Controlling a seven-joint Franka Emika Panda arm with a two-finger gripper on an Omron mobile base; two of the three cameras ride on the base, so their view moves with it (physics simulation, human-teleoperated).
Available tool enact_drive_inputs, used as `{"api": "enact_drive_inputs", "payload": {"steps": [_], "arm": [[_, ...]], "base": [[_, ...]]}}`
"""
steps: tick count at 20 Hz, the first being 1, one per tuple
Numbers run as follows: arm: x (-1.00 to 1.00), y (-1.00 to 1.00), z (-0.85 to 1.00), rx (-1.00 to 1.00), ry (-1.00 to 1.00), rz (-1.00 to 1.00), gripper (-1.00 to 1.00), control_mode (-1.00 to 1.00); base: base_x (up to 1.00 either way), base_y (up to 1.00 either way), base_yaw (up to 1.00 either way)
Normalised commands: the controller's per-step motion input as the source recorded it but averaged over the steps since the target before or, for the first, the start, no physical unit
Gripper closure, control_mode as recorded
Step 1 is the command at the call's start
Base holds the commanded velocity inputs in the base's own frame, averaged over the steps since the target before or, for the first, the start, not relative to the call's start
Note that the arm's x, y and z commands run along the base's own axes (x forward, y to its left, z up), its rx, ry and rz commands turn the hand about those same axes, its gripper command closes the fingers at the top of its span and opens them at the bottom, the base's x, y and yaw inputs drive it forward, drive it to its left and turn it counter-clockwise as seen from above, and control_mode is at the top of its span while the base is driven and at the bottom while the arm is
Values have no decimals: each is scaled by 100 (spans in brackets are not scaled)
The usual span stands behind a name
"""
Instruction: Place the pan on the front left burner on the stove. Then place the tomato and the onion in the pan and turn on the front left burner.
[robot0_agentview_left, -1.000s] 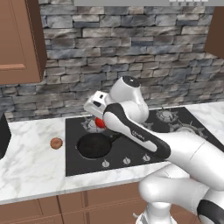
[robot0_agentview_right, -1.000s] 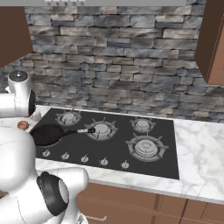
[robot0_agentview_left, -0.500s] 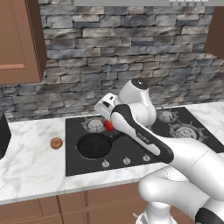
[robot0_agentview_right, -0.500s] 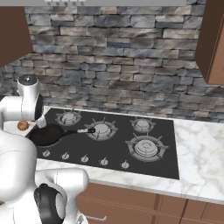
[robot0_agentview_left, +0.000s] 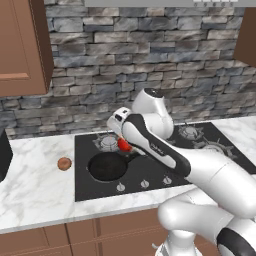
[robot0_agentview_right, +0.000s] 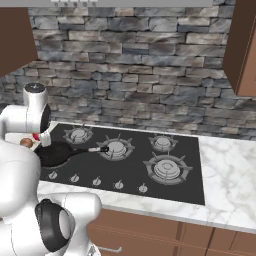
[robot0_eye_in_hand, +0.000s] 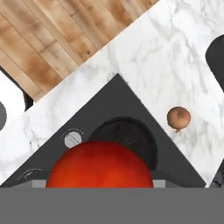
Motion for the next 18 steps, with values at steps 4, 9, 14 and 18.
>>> {"api": "enact_drive_inputs", "payload": {"steps": [4, 9, 14, 18], "arm": [[14, 0, -2, -5, 16, 0, 100, -100], [2, 2, -14, -10, 0, 0, 100, -100], [0, 1, -27, -11, -8, 0, 100, -100], [0, 0, -40, -7, -11, 0, 100, -100]], "base": [[0, 0, 0], [0, 0, 0], [0, 0, 0], [0, 0, 0]]}}
